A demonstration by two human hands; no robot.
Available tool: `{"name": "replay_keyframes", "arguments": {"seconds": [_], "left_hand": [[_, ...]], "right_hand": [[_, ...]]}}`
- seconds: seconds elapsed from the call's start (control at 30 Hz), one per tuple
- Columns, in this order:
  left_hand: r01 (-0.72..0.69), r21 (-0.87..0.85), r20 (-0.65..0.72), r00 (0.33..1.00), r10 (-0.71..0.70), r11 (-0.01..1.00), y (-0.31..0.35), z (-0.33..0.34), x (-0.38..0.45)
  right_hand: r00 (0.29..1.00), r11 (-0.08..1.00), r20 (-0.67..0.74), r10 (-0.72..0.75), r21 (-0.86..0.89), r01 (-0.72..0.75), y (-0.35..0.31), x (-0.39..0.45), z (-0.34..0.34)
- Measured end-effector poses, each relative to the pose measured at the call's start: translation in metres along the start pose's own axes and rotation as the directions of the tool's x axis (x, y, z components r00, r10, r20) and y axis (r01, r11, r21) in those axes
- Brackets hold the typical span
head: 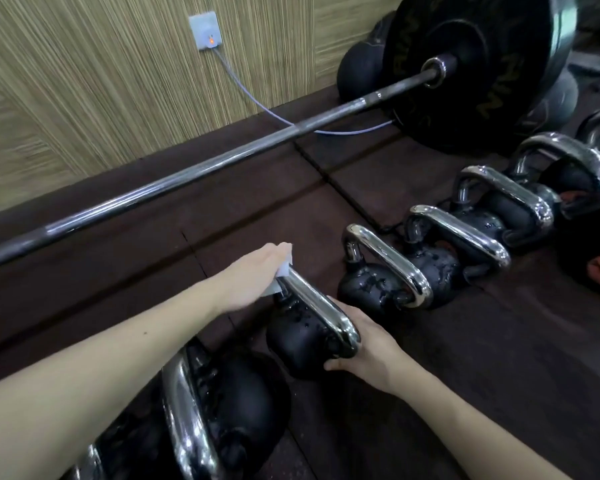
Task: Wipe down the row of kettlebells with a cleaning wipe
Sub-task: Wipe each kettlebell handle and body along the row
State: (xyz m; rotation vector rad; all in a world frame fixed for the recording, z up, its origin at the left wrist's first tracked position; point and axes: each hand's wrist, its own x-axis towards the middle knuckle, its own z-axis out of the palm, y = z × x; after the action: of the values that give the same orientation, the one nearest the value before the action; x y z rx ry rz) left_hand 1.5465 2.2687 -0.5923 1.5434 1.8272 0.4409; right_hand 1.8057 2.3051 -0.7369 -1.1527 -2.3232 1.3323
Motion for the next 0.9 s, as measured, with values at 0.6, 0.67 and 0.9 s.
{"name": "replay_keyframes", "arguments": {"seconds": [0.6,0.67,0.9], "left_hand": [[-0.192,0.439,-0.032,0.973,0.229,0.878,-0.004,0.011,-0.01],[-0.123,0.107,-0.081,0.988,0.132,0.987,-0.005,0.01,-0.007],[-0.301,0.729,0.027,0.91,0.414,0.615,0.042,0.05,-0.029]], "right_hand": [[1.0,1.0,0.001,-0.014,0.01,0.014,-0.003,-0.001,0.001],[1.0,1.0,0.013,0.018,0.024,-0.018,-0.009,-0.003,-0.002],[1.0,1.0,-0.024,0.011,0.022,-0.01,-0.01,-0.005,-0.002]]}}
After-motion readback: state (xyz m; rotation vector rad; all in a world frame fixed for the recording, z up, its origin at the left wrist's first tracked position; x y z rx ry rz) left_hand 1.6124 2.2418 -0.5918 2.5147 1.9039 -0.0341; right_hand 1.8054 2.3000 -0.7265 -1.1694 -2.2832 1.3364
